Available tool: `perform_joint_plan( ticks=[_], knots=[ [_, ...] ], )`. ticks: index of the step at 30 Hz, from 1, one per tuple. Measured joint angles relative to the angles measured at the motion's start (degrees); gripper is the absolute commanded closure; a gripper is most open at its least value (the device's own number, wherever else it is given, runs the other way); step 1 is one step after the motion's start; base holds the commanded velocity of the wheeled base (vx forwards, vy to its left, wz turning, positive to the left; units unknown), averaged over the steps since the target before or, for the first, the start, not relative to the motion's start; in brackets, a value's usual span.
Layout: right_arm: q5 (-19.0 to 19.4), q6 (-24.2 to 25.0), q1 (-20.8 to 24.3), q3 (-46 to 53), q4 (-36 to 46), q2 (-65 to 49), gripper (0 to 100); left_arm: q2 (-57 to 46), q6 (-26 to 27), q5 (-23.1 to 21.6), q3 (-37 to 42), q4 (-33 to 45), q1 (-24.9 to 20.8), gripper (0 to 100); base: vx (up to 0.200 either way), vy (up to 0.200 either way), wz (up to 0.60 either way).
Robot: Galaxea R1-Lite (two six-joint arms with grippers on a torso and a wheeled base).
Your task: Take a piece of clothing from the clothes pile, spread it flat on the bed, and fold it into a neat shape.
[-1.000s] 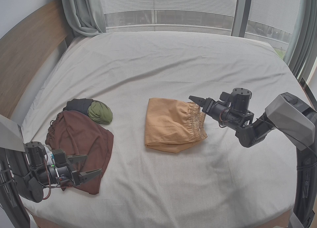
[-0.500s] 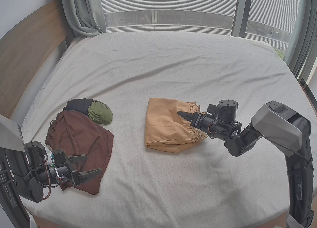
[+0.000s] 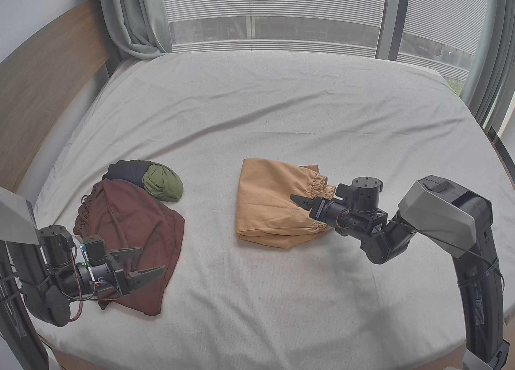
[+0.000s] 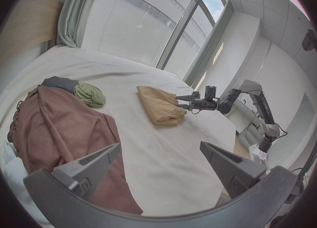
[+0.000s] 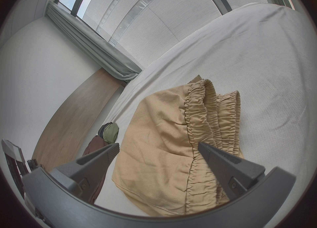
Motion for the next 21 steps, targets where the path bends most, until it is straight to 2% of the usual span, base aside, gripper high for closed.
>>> perform_joint_plan(
  ticks=[6,12,21],
  knots=[
    [-0.33,0.66,-0.06,1.82,-0.44,-1.54,0,-0.85,-0.43,-0.20,-0.44,-0.04,-0.61,0,0.000,0.000,0.00],
    [-0.35,1.78,0.16,7.13,-1.60,-8.44,0,-1.55,-0.82,-0.24,-0.83,-0.06,-2.27,0,0.000,0.000,0.00],
    [-0.55,1.45,0.77,18.38,-3.23,-22.14,0,-5.92,-6.06,-0.05,-1.02,-0.04,-7.01,0,0.000,0.000,0.00]
  ],
)
